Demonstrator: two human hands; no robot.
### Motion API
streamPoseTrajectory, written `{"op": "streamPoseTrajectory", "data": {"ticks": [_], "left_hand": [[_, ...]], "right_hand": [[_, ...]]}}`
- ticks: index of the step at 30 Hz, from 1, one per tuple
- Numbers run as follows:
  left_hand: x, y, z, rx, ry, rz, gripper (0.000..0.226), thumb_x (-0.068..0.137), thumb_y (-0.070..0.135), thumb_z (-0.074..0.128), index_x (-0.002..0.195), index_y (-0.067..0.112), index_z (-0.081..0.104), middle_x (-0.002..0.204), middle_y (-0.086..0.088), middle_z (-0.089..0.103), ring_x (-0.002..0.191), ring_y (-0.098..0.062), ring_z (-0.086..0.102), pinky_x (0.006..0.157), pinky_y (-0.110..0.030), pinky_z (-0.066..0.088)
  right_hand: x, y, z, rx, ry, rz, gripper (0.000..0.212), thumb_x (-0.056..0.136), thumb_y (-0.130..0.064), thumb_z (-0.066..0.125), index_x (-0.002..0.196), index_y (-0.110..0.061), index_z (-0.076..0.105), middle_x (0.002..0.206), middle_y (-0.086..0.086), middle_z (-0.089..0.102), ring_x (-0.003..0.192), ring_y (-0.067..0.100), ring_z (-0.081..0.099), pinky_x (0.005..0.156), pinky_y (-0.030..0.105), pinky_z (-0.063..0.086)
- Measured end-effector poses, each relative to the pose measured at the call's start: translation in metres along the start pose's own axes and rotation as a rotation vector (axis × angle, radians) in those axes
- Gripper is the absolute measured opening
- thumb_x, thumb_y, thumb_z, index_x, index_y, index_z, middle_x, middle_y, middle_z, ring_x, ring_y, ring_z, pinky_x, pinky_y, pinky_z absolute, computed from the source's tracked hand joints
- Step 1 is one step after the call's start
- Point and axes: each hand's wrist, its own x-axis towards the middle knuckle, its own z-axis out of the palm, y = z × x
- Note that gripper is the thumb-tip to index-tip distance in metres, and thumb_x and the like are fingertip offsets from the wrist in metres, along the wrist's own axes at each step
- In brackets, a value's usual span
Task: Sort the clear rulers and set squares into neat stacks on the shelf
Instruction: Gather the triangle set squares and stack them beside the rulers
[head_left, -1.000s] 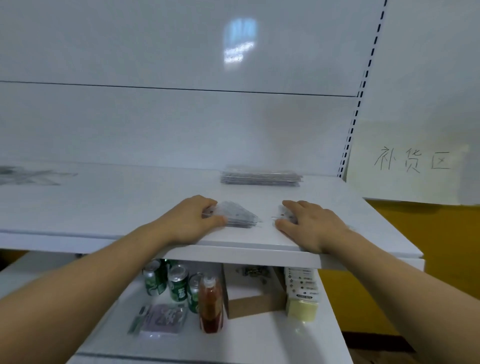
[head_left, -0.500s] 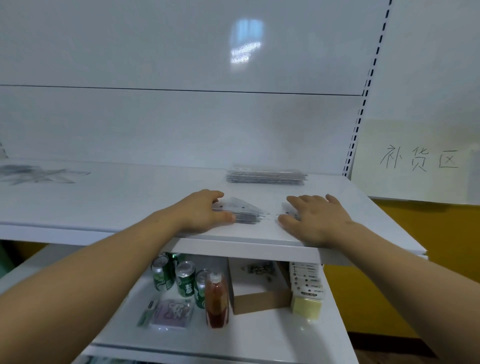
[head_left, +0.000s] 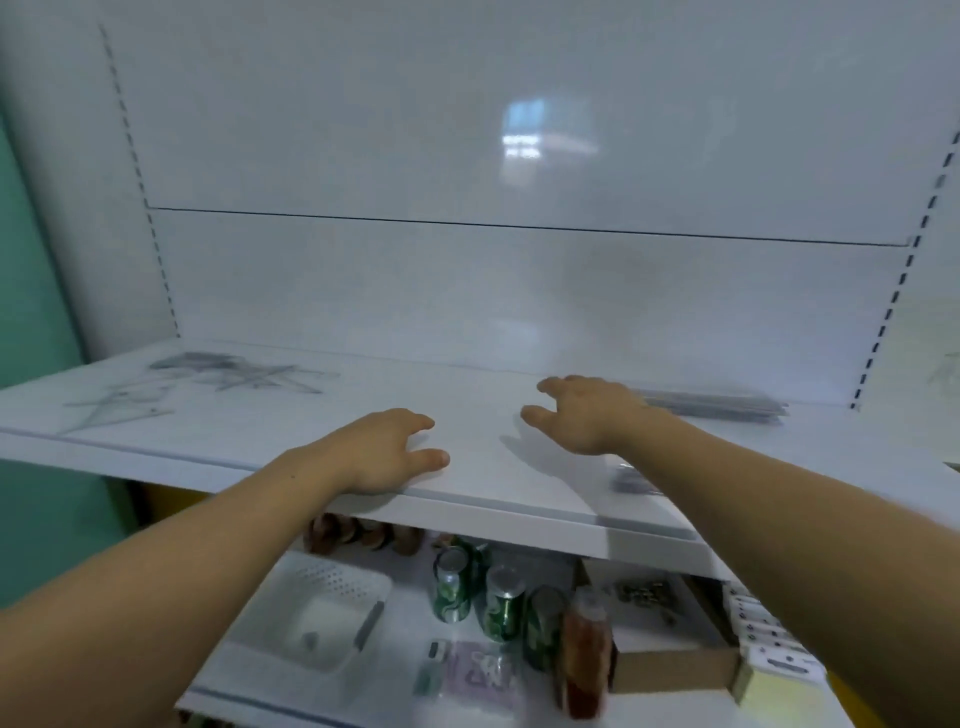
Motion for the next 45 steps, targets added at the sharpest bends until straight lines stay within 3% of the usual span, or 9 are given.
{"op": "streamPoseTrajectory", "data": {"ticks": [7,13,22,28,34,39,45], "left_hand": [[-0.047,-0.161,-0.044,0.028,0.077,-0.168,0.066,0.09,0.055,0.047,0.145,0.023,0.032,0.154,0.003,0.027,0.139,-0.017,0.028,0.112,-0.031,0.022],[-0.078,-0.258,-0.076,0.023,0.171,-0.302,0.06,0.091,0.051,0.048,0.143,0.022,0.037,0.152,0.003,0.032,0.137,-0.017,0.033,0.11,-0.03,0.026],[-0.043,-0.359,-0.113,-0.029,0.247,-0.425,0.057,0.091,0.053,0.048,0.14,0.024,0.041,0.15,0.004,0.035,0.134,-0.017,0.037,0.108,-0.031,0.028],[0.012,-0.408,-0.134,-0.013,0.189,-0.438,0.059,0.091,0.052,0.049,0.142,0.024,0.038,0.152,0.002,0.031,0.136,-0.018,0.034,0.108,-0.03,0.028],[0.06,-0.444,-0.145,-0.002,0.076,-0.402,0.063,0.09,0.052,0.049,0.145,0.026,0.031,0.154,0.004,0.026,0.139,-0.018,0.03,0.11,-0.032,0.027],[0.092,-0.468,-0.148,0.019,0.028,-0.304,0.069,0.086,0.061,0.049,0.145,0.032,0.031,0.153,0.004,0.029,0.138,-0.019,0.031,0.11,-0.032,0.027],[0.113,-0.499,-0.152,0.02,-0.029,-0.092,0.068,0.085,0.057,0.055,0.142,0.025,0.037,0.146,0.002,0.04,0.131,-0.017,0.039,0.107,-0.03,0.033]], "right_hand": [[0.072,-0.168,0.006,0.047,-0.024,-0.155,0.065,0.095,-0.061,0.025,0.149,-0.024,0.024,0.153,0.005,0.031,0.136,0.029,0.035,0.108,0.044,0.032],[0.128,-0.27,0.006,0.045,-0.04,-0.264,0.065,0.095,-0.06,0.025,0.149,-0.024,0.022,0.152,0.005,0.032,0.135,0.028,0.036,0.107,0.044,0.034],[0.234,-0.358,0.022,0.066,-0.041,-0.348,0.06,0.092,-0.059,0.032,0.136,-0.019,0.038,0.134,0.01,0.047,0.121,0.031,0.047,0.097,0.042,0.041],[0.308,-0.396,0.027,0.131,-0.09,-0.348,0.067,0.092,-0.058,0.038,0.143,-0.015,0.032,0.146,0.008,0.037,0.132,0.027,0.038,0.103,0.039,0.036],[0.35,-0.426,0.037,0.116,-0.137,-0.342,0.072,0.09,-0.063,0.039,0.141,-0.013,0.034,0.146,0.01,0.04,0.131,0.029,0.039,0.102,0.038,0.036],[0.368,-0.439,0.034,0.184,-0.123,-0.287,0.072,0.087,-0.051,0.057,0.144,-0.012,0.035,0.146,0.006,0.04,0.133,0.024,0.038,0.106,0.032,0.032],[0.36,-0.45,0.028,0.351,-0.094,-0.092,0.058,0.079,-0.04,0.07,0.129,-0.015,0.056,0.126,0.003,0.056,0.11,0.02,0.053,0.093,0.029,0.044]]}}
